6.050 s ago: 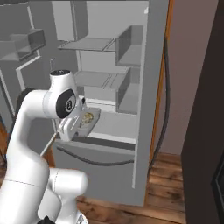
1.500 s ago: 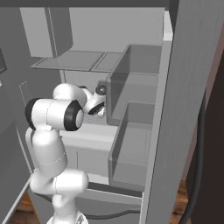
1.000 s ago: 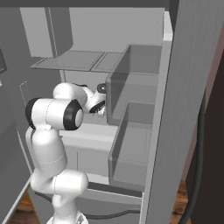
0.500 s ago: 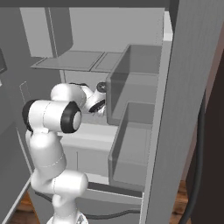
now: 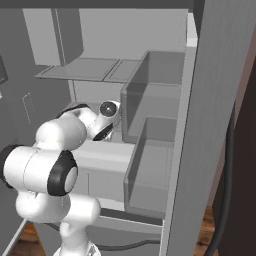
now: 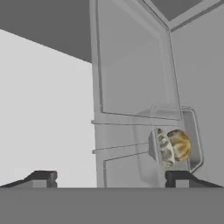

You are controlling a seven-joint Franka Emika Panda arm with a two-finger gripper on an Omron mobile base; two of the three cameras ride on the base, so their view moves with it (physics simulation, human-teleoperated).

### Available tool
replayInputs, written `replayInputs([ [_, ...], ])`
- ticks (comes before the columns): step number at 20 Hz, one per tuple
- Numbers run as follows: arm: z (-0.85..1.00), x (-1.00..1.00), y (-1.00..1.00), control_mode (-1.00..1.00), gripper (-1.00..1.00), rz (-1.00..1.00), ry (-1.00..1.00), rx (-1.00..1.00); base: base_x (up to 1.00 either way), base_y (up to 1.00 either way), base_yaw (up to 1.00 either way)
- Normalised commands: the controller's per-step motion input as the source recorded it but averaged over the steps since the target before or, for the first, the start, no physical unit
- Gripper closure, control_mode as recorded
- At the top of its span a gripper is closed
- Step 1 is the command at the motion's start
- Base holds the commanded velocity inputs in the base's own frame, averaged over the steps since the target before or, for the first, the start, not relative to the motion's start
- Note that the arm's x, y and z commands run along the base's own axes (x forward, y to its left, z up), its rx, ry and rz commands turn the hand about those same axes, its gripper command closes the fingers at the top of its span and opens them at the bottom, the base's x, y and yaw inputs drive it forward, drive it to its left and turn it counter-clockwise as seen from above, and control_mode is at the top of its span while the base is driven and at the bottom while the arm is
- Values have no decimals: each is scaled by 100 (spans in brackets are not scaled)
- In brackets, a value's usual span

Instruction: Place two dumplings into each of the tupperware containers and then place the containers in the fridge.

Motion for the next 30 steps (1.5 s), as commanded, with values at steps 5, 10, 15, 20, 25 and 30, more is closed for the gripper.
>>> replayInputs([
  [5,62,-75,27,-100,-100,-1,21,0,0,0,0],
  [10,46,-56,8,-100,-100,-32,33,3,0,0,0],
  [15,0,-69,0,-100,-100,-70,23,16,0,0,0],
  [20,20,-62,-1,-100,-100,-78,17,25,0,0,0],
  [25,21,-81,-2,-100,-100,-77,5,29,0,0,0],
  [30,2,-71,-1,-100,-100,-58,-13,14,0,0,0],
])
